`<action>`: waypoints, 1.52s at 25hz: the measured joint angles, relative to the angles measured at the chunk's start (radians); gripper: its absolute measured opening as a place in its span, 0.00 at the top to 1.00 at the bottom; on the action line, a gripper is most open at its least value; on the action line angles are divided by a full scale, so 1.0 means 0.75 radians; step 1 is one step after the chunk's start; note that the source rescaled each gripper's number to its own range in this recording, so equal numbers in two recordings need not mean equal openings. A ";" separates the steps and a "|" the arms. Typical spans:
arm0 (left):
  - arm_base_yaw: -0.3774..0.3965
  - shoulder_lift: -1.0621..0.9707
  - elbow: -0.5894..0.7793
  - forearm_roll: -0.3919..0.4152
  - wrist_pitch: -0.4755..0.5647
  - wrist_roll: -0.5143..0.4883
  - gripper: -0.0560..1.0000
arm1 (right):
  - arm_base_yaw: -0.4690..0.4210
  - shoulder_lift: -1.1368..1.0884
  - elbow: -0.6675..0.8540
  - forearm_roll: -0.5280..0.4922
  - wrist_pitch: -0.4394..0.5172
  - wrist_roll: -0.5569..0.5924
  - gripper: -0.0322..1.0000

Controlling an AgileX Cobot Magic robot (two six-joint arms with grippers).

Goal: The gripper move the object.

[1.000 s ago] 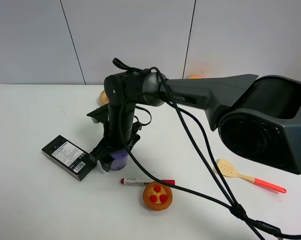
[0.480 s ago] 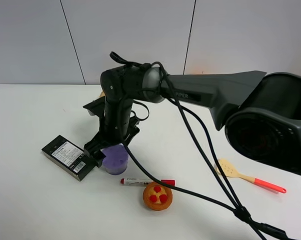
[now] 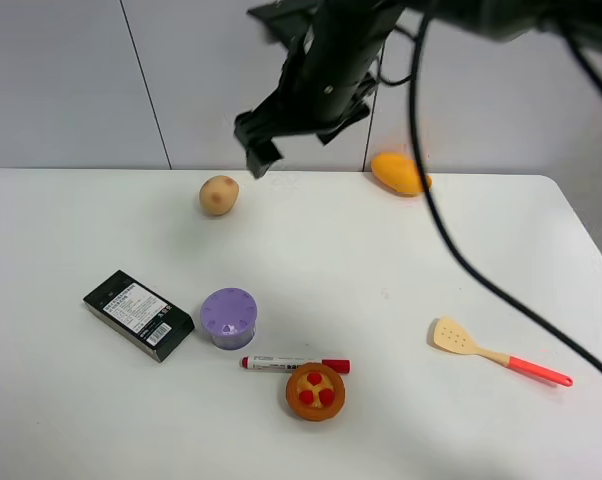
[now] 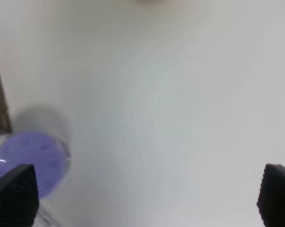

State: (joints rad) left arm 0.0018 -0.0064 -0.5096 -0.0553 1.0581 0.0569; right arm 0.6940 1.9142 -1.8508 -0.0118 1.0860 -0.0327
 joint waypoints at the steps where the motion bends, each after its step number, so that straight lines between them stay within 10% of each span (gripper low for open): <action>1: 0.000 0.000 0.000 0.000 0.000 0.000 0.00 | -0.029 -0.047 0.000 -0.007 0.014 0.008 0.24; 12: 0.000 0.000 0.000 0.000 0.000 0.000 0.00 | -0.324 -0.630 0.172 -0.274 0.107 0.051 0.24; 24: 0.000 0.000 0.000 0.000 0.000 0.000 0.00 | -0.902 -1.784 1.149 -0.195 0.031 0.053 0.25; 38: 0.000 0.000 0.000 0.000 0.000 0.000 0.00 | -0.939 -2.512 1.763 -0.025 0.077 0.069 0.25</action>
State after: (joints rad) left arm 0.0018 -0.0064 -0.5096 -0.0553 1.0581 0.0569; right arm -0.0102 0.0305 -0.5283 -0.0309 1.1438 0.0193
